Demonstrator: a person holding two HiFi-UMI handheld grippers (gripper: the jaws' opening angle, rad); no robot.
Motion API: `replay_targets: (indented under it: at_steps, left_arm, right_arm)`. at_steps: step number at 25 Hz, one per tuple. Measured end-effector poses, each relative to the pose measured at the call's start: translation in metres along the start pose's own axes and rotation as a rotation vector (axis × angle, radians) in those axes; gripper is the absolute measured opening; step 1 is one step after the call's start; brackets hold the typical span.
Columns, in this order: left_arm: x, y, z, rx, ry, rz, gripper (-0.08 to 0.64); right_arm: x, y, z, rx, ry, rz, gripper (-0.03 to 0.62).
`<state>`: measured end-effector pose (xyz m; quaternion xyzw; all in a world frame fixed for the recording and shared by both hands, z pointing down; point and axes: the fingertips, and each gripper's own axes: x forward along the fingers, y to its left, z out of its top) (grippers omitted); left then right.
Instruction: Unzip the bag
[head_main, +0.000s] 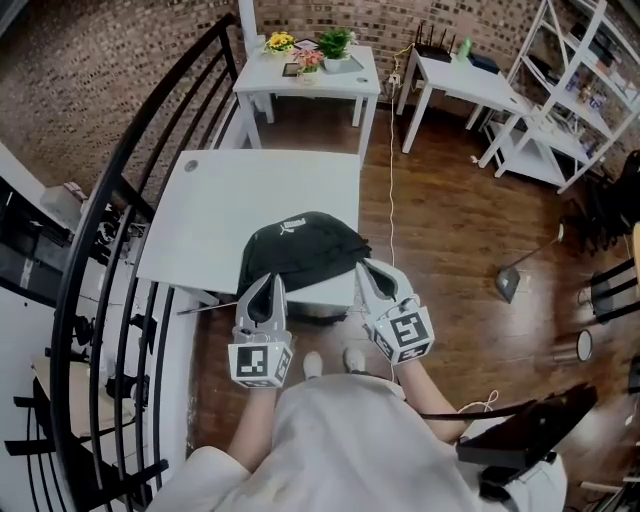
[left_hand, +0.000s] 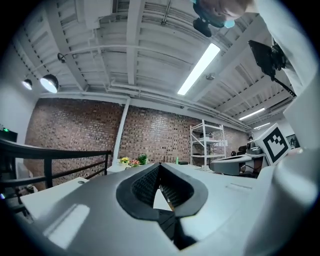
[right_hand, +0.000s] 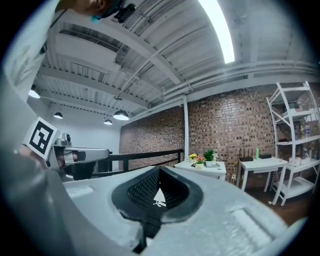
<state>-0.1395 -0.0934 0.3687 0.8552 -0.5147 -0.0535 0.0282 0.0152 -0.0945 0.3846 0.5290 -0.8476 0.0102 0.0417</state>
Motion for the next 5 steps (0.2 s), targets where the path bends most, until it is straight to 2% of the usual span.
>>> replay_targets:
  at_steps: [5]
  left_arm:
    - [0.0011,-0.0114,0.0056,0.007,-0.014,-0.023,0.018]
  right_arm:
    - [-0.0027,0.0033,0.0059,0.008,-0.019,0.01,-0.009]
